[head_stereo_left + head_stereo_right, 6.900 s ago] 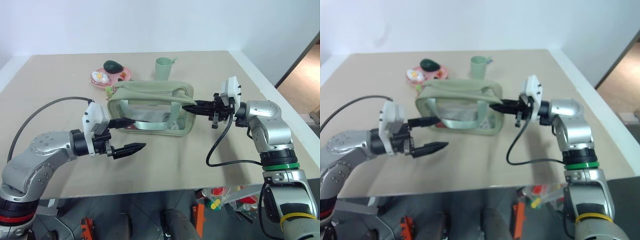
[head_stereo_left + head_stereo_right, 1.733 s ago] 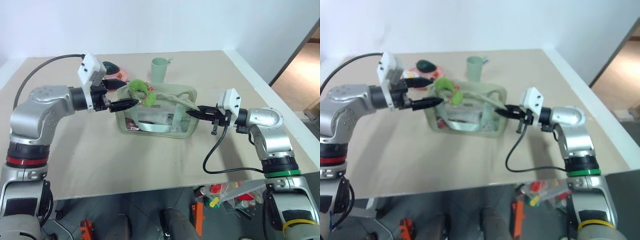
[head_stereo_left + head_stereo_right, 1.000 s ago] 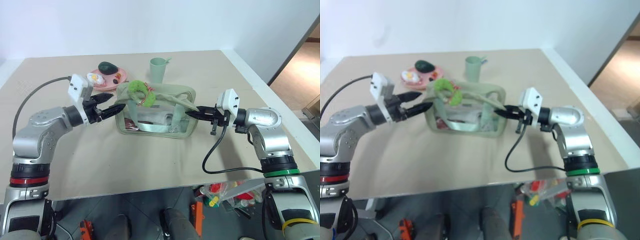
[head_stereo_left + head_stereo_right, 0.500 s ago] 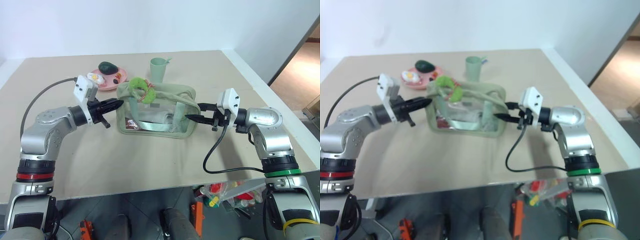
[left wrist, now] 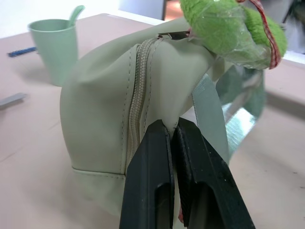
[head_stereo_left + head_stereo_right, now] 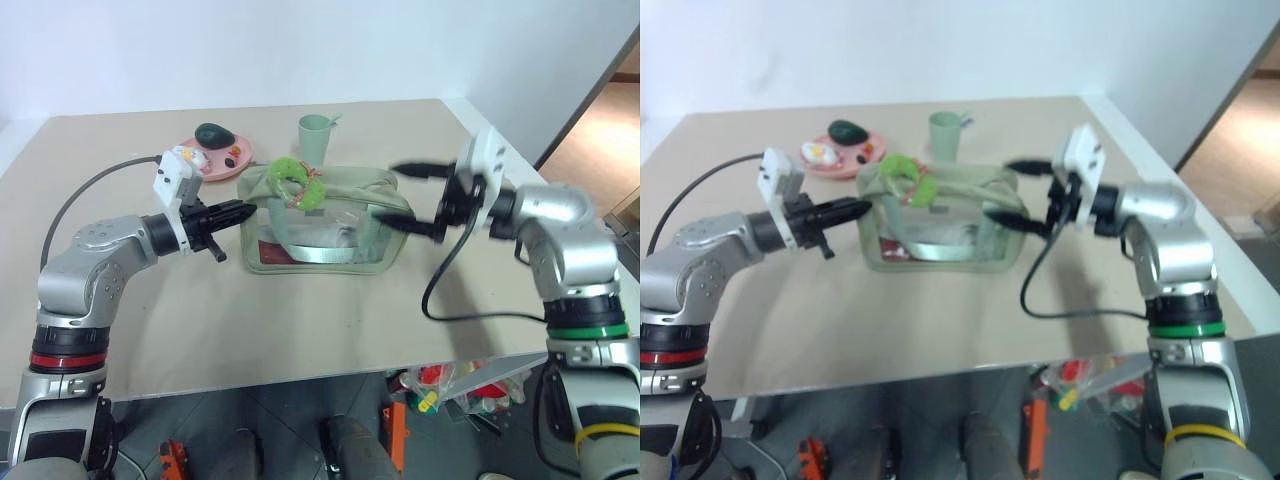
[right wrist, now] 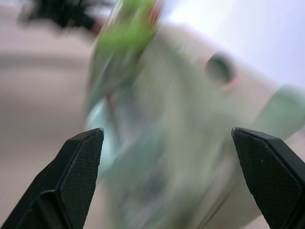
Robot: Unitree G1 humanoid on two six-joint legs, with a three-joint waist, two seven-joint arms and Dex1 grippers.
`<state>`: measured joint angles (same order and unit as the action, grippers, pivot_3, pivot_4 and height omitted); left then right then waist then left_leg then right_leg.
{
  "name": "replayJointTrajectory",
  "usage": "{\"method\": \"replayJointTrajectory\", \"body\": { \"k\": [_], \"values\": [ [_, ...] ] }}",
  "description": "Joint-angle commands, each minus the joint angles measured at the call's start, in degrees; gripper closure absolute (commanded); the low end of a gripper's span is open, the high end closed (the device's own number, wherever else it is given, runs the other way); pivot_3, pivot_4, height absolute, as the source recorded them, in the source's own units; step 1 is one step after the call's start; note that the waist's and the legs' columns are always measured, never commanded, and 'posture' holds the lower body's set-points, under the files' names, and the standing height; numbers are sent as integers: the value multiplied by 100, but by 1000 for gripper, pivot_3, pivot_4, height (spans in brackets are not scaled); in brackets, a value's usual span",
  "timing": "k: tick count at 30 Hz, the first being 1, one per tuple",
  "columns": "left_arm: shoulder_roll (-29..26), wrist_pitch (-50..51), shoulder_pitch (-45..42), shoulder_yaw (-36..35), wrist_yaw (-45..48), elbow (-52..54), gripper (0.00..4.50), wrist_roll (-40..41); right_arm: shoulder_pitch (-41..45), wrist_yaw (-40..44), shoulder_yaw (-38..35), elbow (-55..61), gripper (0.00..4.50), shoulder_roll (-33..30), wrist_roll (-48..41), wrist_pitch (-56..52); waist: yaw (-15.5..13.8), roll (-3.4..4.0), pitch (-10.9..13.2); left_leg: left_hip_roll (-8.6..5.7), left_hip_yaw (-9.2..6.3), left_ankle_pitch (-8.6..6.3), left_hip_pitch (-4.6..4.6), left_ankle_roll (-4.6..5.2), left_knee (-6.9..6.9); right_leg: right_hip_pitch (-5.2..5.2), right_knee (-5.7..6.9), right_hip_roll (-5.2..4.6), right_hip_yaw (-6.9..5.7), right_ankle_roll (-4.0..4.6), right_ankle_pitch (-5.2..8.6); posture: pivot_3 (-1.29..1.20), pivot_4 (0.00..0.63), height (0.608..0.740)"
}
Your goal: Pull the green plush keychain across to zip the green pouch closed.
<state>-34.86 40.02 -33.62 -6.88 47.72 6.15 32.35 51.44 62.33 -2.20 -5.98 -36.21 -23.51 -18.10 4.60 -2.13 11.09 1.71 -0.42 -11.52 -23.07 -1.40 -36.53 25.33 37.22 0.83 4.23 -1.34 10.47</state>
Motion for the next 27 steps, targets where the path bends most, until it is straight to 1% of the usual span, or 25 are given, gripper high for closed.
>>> {"method": "replayJointTrajectory", "body": {
  "k": [1,4,9,20,23,27],
  "values": [
    [-12,22,91,-135,-138,332,4500,103,381,-302,152,426,35,325,-156,-380,-13,-7,-4,4,-5,0,2,0,2,-2,1,3,-4,2,1,0,150,740],
    [8,37,141,-122,-210,405,4500,123,476,-406,399,491,35,599,-45,-414,-25,-11,-7,5,-18,0,-4,0,4,-4,-1,4,-17,11,7,0,150,740],
    [-17,36,217,-141,-293,494,4500,157,471,-352,792,412,35,986,64,-349,-40,-11,-7,-6,-8,0,-18,0,2,2,-8,-11,-11,4,6,0,150,740],
    [54,-47,379,-40,-436,663,4500,106,788,-658,964,-387,35,1351,293,-853,-33,-11,-7,-4,-10,0,-16,0,2,2,-7,-9,-13,6,6,0,150,740],
    [65,-66,387,-31,-448,668,4500,100,830,-653,995,-563,881,1395,382,-910,-35,-11,-7,-4,-12,0,-16,0,3,2,-7,-8,-16,6,6,0,150,740],
    [66,-113,402,-5,-452,639,4500,72,854,-546,1044,-609,2265,1429,400,-973,-34,-11,-7,-5,-11,0,-16,0,3,1,-7,-9,-14,6,6,0,150,740]
  ]
}}
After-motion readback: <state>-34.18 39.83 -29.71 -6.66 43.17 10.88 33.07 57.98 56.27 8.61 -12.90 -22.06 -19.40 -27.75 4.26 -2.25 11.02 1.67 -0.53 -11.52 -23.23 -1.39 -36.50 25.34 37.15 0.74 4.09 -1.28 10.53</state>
